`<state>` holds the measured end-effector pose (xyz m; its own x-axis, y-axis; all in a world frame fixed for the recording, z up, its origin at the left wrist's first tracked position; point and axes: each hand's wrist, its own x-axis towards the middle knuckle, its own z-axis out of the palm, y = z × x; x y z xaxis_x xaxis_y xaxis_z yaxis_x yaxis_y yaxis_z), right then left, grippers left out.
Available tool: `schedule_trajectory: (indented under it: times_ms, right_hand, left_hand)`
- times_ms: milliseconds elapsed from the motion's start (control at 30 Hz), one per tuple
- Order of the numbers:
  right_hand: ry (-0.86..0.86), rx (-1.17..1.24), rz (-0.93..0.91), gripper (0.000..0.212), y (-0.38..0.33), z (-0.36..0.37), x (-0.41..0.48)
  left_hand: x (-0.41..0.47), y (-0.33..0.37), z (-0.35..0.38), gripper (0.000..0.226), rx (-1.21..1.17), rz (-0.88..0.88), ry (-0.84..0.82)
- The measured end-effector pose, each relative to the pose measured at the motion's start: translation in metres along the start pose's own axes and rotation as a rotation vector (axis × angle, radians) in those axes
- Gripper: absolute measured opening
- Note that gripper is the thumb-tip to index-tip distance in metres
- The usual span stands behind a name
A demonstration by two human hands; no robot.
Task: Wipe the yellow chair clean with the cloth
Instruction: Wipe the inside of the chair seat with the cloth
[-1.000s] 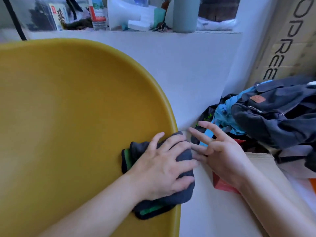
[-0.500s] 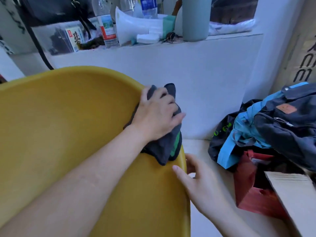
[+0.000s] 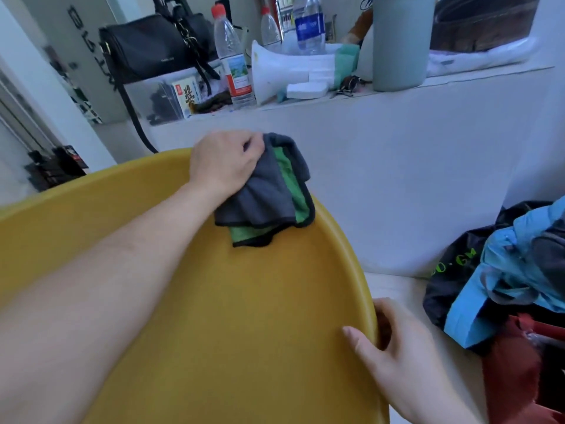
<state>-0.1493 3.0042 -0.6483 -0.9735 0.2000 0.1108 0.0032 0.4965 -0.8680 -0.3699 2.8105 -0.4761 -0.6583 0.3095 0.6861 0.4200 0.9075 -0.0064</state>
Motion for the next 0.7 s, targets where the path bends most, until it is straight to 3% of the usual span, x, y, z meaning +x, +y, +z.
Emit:
schedule_trajectory:
  times_ms: [100, 200, 333, 433, 533, 600, 700]
  right_hand:
    - [-0.056, -0.093, -0.003, 0.035, -0.007, -0.008, -0.006]
    - [-0.166, -0.311, -0.071, 0.049, -0.027, -0.026, 0.008]
    - [0.105, -0.216, -0.225, 0.041, -0.088, -0.022, 0.086]
    - [0.157, -0.199, -0.21, 0.036, -0.121, 0.008, 0.122]
    - [0.227, -0.366, -0.192, 0.046, -0.119, 0.019, 0.116]
    - [0.219, -0.452, -0.224, 0.053, -0.117, 0.017, 0.114]
    - [0.16, -0.561, -0.266, 0.053, -0.115, 0.016, 0.119]
  left_hand:
    - [0.003, -0.035, -0.005, 0.048, -0.015, -0.15, 0.038]
    - [-0.003, -0.028, -0.004, 0.046, -0.003, -0.15, 0.042]
    - [-0.018, 0.017, 0.003, 0.039, 0.082, -0.044, -0.007]
    - [-0.037, 0.045, 0.009, 0.043, 0.105, 0.153, -0.061]
    - [-0.027, 0.034, -0.002, 0.044, 0.116, 0.253, -0.067]
    - [-0.013, 0.007, -0.011, 0.038, 0.121, 0.11, -0.047]
    - [-0.006, -0.068, -0.027, 0.043, 0.17, -0.356, -0.062]
